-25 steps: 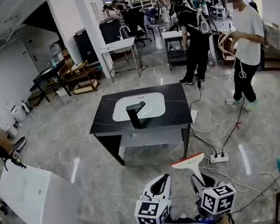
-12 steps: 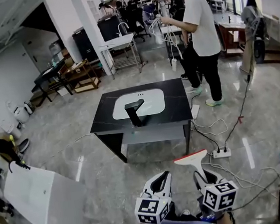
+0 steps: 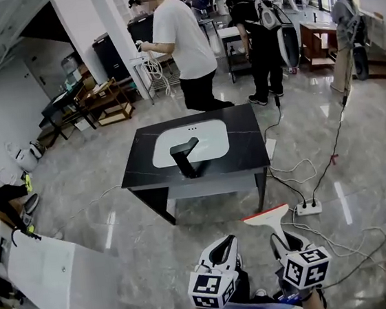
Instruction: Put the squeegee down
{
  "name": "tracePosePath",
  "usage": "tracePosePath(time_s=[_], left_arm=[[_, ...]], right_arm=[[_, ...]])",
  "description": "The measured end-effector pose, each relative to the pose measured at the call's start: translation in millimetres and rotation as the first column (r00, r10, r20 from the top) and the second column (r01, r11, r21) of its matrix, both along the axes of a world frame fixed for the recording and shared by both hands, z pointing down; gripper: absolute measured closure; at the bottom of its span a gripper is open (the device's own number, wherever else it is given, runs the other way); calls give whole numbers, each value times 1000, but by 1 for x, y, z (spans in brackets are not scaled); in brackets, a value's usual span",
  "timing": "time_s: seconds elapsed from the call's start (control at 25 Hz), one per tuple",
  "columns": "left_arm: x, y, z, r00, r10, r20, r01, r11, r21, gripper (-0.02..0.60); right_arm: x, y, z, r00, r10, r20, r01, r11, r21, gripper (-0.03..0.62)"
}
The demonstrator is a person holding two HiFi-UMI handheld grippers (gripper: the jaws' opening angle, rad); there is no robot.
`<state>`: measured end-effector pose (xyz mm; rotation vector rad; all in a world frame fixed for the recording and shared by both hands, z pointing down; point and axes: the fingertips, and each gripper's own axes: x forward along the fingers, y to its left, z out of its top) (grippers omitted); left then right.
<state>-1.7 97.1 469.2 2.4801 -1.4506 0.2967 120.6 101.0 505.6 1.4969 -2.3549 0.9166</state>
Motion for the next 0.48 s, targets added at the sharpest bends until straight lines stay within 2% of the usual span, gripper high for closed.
tracePosePath(time_s=[0.48], left_arm=[[-29, -119, 6, 997, 69, -34, -70, 997, -13, 560]], right_arm=[[-28, -112, 9, 997, 35, -64, -38, 999, -36, 493]])
